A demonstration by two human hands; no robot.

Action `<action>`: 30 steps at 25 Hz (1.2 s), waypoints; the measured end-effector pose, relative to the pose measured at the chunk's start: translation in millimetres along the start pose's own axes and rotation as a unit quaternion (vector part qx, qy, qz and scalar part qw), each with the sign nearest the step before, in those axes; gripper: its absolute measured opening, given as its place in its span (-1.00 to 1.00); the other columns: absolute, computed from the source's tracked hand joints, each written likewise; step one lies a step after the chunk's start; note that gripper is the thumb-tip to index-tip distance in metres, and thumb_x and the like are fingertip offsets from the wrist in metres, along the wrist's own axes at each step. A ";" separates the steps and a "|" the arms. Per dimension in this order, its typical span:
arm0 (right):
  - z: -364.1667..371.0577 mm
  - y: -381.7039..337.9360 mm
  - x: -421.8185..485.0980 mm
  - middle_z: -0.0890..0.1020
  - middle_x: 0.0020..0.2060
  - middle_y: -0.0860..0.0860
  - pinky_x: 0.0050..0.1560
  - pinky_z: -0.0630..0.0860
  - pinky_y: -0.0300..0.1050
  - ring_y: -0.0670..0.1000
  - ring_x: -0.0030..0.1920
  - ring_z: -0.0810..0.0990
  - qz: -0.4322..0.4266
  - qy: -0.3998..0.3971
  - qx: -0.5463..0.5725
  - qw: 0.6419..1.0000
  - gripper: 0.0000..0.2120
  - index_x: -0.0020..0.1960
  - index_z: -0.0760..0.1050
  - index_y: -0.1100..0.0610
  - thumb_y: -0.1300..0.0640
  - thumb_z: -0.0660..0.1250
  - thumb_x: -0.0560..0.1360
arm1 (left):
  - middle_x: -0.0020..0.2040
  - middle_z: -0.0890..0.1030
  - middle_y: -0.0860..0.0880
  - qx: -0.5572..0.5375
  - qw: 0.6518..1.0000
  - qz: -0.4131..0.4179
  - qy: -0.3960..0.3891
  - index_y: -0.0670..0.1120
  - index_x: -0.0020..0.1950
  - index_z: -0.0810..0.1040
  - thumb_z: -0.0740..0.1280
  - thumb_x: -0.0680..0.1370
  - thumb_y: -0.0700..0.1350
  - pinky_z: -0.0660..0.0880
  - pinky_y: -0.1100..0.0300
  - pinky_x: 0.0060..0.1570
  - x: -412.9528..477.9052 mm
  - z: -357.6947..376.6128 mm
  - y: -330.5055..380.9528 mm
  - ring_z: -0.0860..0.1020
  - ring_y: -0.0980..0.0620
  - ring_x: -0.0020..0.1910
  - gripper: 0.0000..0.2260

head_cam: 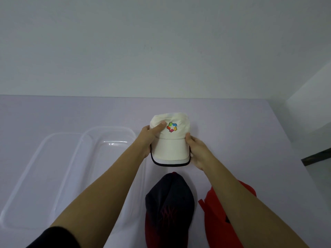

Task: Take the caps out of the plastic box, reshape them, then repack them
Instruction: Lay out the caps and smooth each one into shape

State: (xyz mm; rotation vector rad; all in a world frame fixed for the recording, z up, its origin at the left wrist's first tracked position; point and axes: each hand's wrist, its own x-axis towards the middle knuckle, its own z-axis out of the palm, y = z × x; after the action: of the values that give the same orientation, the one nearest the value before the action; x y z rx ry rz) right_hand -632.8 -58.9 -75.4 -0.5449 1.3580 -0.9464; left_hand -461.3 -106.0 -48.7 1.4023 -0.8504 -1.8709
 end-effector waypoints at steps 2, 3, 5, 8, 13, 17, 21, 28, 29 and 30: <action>-4.8 12.0 14.6 0.56 0.16 -0.03 0.06 0.49 -0.07 -0.05 0.08 0.54 0.025 0.031 -0.028 0.999 -0.57 0.34 0.37 0.11 -0.08 0.19 0.56 | 0.09 0.67 -0.09 0.004 0.999 -0.023 0.023 -0.13 0.22 0.54 0.45 0.43 0.02 0.60 0.12 -0.22 12.4 -2.3 -14.2 0.65 -0.06 0.00 -0.58; -8.3 15.4 16.3 0.55 0.19 -0.02 0.11 0.47 -0.07 -0.02 0.10 0.53 0.021 0.043 -0.039 0.998 -0.56 0.34 0.37 0.13 -0.08 0.21 0.55 | 0.10 0.66 -0.07 0.004 0.999 -0.030 0.032 -0.11 0.24 0.52 0.46 0.42 0.03 0.59 0.15 -0.27 13.4 -1.5 -19.5 0.64 -0.04 0.00 -0.55; -11.7 23.4 31.0 0.54 0.19 -0.01 0.17 0.45 -0.07 0.01 0.14 0.52 0.018 0.055 -0.077 0.995 -0.56 0.31 0.40 0.18 -0.07 0.22 0.55 | 0.11 0.66 -0.08 -0.007 0.998 -0.035 0.045 -0.12 0.26 0.49 0.47 0.42 -0.01 0.58 0.19 -0.34 28.0 -5.1 -30.0 0.64 -0.03 -0.01 -0.54; -15.6 35.5 43.0 0.51 0.21 -0.01 0.20 0.39 -0.10 0.03 0.20 0.48 0.036 0.051 -0.137 0.989 -0.54 0.32 0.38 0.25 -0.04 0.20 0.56 | 0.16 0.63 -0.15 0.023 0.999 -0.031 0.023 -0.16 0.24 0.50 0.49 0.37 0.07 0.63 0.09 -0.13 42.1 -10.4 -44.1 0.65 -0.07 0.02 -0.47; -30.7 31.7 46.7 0.48 0.27 0.12 0.12 0.38 -0.11 0.08 0.21 0.47 -0.024 0.127 -0.290 0.948 -0.56 0.31 0.38 0.20 -0.02 0.27 0.53 | 0.46 0.24 -0.19 0.386 0.914 0.029 0.123 -0.16 0.49 0.15 0.35 0.47 0.15 0.33 -0.03 0.32 41.9 -11.0 -33.0 0.34 -0.18 0.37 -0.27; -38.9 14.7 49.0 0.47 0.26 0.05 0.18 0.42 -0.05 0.09 0.12 0.52 -0.157 0.092 -0.386 0.904 -0.60 0.32 0.37 0.14 0.04 0.29 0.53 | 0.37 0.43 -0.09 0.467 0.858 0.170 0.130 -0.11 0.41 0.36 0.26 0.53 -0.20 0.41 0.15 0.21 38.6 -32.9 3.2 0.52 -0.08 0.18 -0.57; -30.4 21.1 52.5 0.33 0.31 -0.08 0.08 0.45 -0.17 -0.06 0.02 0.47 -0.162 -0.017 -0.316 0.935 -0.40 0.44 0.19 0.07 0.09 0.36 0.48 | 0.31 0.47 0.00 0.419 0.901 0.087 -0.065 0.03 0.36 0.41 0.34 0.51 -0.20 0.52 0.30 -0.05 44.0 -42.4 1.7 0.63 0.04 -0.09 -0.57; -24.2 14.4 66.1 0.47 0.06 -0.22 -0.21 0.48 -0.42 -0.31 -0.23 0.55 -0.162 -0.023 -0.215 0.963 -0.59 0.32 0.28 0.07 0.24 0.30 0.52 | -0.01 0.56 -0.04 0.309 0.943 0.085 -0.091 -0.09 0.22 0.52 0.34 0.54 -0.20 0.61 0.22 -0.04 62.5 -35.4 -9.4 0.66 -0.01 -0.12 -0.75; -24.5 12.6 68.2 0.48 0.04 -0.20 -0.23 0.47 -0.41 -0.29 -0.23 0.55 -0.167 -0.027 -0.222 0.960 -0.65 0.27 0.31 0.07 0.23 0.29 0.53 | -0.05 0.59 -0.04 0.320 0.939 0.088 -0.093 -0.12 0.17 0.54 0.33 0.55 -0.18 0.62 0.25 -0.08 64.1 -35.1 -10.4 0.66 0.00 -0.15 -0.80; -24.7 11.2 70.2 0.49 0.03 -0.16 -0.22 0.47 -0.37 -0.24 -0.19 0.56 -0.175 -0.030 -0.232 0.956 -0.71 0.22 0.33 0.06 0.21 0.28 0.54 | -0.10 0.61 -0.06 0.332 0.935 0.089 -0.091 -0.15 0.12 0.57 0.33 0.55 -0.16 0.62 0.27 -0.12 65.8 -35.3 -10.8 0.67 0.01 -0.18 -0.83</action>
State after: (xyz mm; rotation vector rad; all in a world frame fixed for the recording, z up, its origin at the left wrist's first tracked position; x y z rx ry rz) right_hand -657.8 -105.8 -128.6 -1.1934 1.4609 -0.8801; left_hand -443.1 -156.7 -101.5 1.4654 -1.7616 -1.6538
